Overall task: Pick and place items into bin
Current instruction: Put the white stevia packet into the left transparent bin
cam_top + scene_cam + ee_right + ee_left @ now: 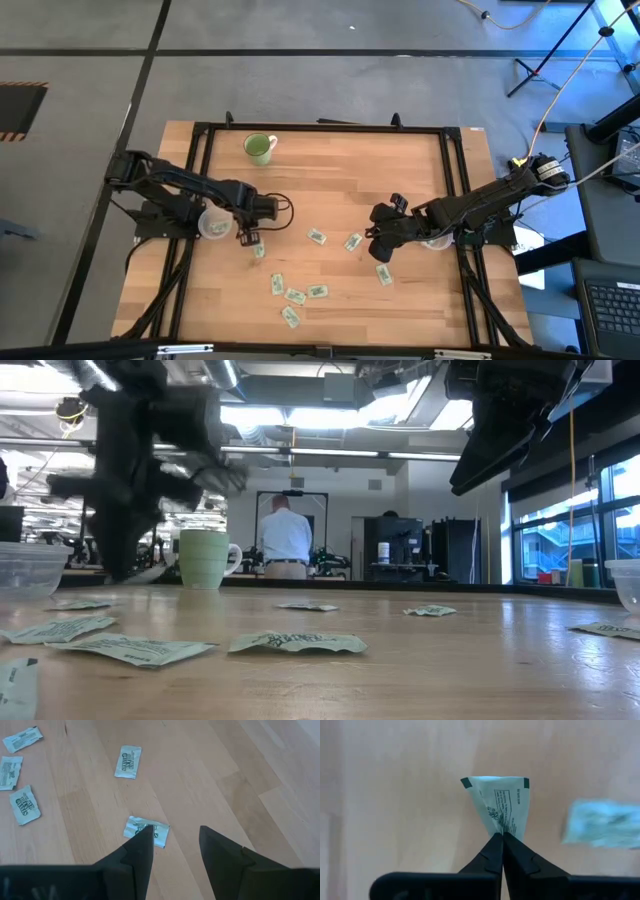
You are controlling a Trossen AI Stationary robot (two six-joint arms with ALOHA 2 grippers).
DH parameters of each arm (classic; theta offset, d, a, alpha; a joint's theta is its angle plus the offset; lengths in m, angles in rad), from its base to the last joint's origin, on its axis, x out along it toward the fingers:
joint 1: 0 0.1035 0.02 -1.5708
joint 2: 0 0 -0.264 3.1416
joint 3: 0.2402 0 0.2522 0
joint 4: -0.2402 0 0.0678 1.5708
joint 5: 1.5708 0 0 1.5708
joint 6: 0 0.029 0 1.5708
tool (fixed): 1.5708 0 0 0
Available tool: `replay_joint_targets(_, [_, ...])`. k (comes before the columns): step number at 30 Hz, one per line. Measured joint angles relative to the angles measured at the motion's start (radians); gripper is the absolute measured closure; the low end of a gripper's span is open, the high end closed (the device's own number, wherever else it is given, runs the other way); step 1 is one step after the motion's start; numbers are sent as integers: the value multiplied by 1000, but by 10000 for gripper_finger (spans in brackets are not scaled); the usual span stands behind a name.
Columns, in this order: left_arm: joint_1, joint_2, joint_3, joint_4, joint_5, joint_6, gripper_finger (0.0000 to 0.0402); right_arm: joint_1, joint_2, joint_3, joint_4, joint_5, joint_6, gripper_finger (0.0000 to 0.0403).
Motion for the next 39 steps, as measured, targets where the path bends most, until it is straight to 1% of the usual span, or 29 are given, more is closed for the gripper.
replay_joint_targets(4, [-6,-81,20,-121,-1,-52,399,0,0,0,-3,0,0,242])
replay_joint_targets(8, [-40,-191,21,-210,-1,-157,399,0,0,0,-3,0,1,242])
replay_joint_targets(11, [-84,-277,22,-254,-17,-259,400,0,0,0,-4,0,0,242])
replay_joint_targets(13, [-115,-327,22,-312,-24,-343,399,0,0,0,-4,0,0,242])
replay_joint_targets(17, [-179,-390,22,-425,-38,-530,399,0,0,0,-3,0,-1,242])
replay_joint_targets(19, [-210,-400,22,-461,-65,-606,399,0,0,0,-3,0,-1,242])
replay_joint_targets(21, [-234,-400,22,-472,-85,-646,399,0,0,0,-2,0,-2,242])
replay_joint_targets(26, [-278,-377,14,-464,-88,-698,399,0,0,0,-1,0,-2,242])
replay_joint_targets(29, [-295,-367,-38,-447,-56,-731,399,1,0,0,-1,0,-2,242])
replay_joint_targets(31, [-301,-365,-66,-428,-51,-737,400,3,0,0,-1,0,-2,242])
replay_joint_targets(39, [-317,-364,-58,-411,-66,-764,399,4,1,0,0,0,-1,242])
